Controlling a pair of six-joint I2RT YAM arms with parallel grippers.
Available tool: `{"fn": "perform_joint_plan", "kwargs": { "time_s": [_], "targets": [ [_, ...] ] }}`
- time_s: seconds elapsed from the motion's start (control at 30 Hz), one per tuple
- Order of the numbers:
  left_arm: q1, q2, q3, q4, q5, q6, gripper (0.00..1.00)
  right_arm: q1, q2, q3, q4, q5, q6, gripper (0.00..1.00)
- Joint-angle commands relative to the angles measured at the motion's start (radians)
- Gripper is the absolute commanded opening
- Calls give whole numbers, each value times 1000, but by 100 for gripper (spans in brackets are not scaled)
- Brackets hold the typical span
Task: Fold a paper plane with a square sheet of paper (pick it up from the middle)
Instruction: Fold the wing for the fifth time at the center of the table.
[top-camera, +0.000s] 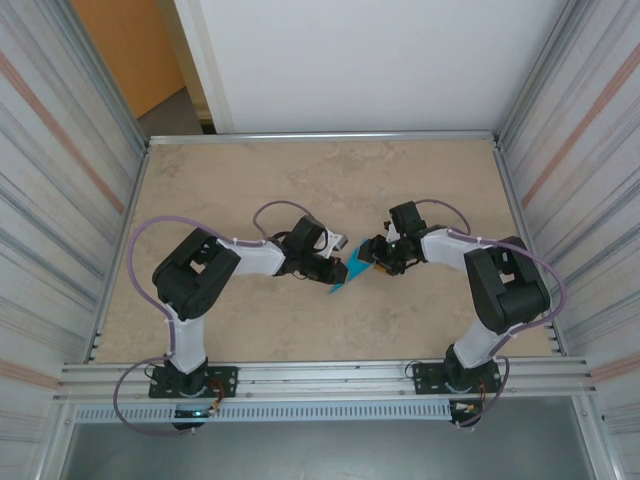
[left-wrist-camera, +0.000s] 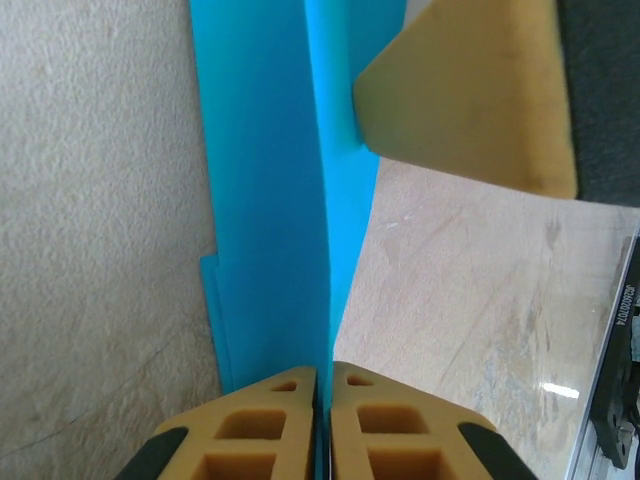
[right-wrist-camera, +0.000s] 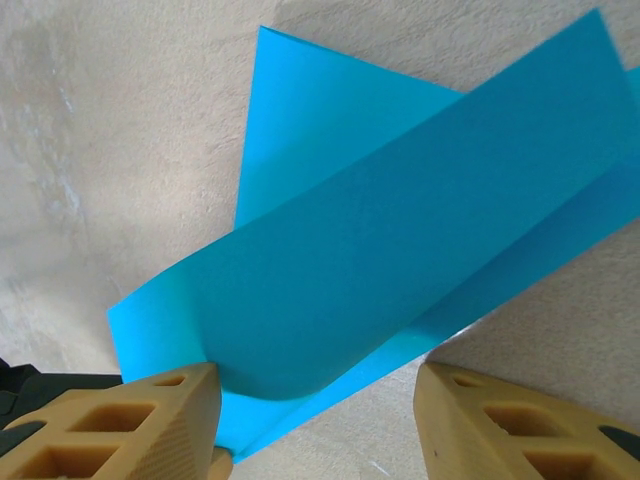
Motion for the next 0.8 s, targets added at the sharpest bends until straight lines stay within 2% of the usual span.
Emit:
{"fn": "perform_joint_plan", "kwargs": {
  "time_s": [0.0, 0.23, 0.47, 0.77],
  "targets": [
    [10, 2, 13, -18, 29, -9, 14, 5, 62, 22, -14, 76, -39, 53],
    [13, -45, -8, -18, 15, -17, 21, 24, 115, 65, -83, 134, -43, 52],
    [24, -119, -73, 6, 0, -38, 30, 31, 137, 81, -100, 138, -42, 52],
    [25, -148, -135, 9, -17, -64, 29, 35, 151, 92, -108, 137, -39, 51]
  ]
}}
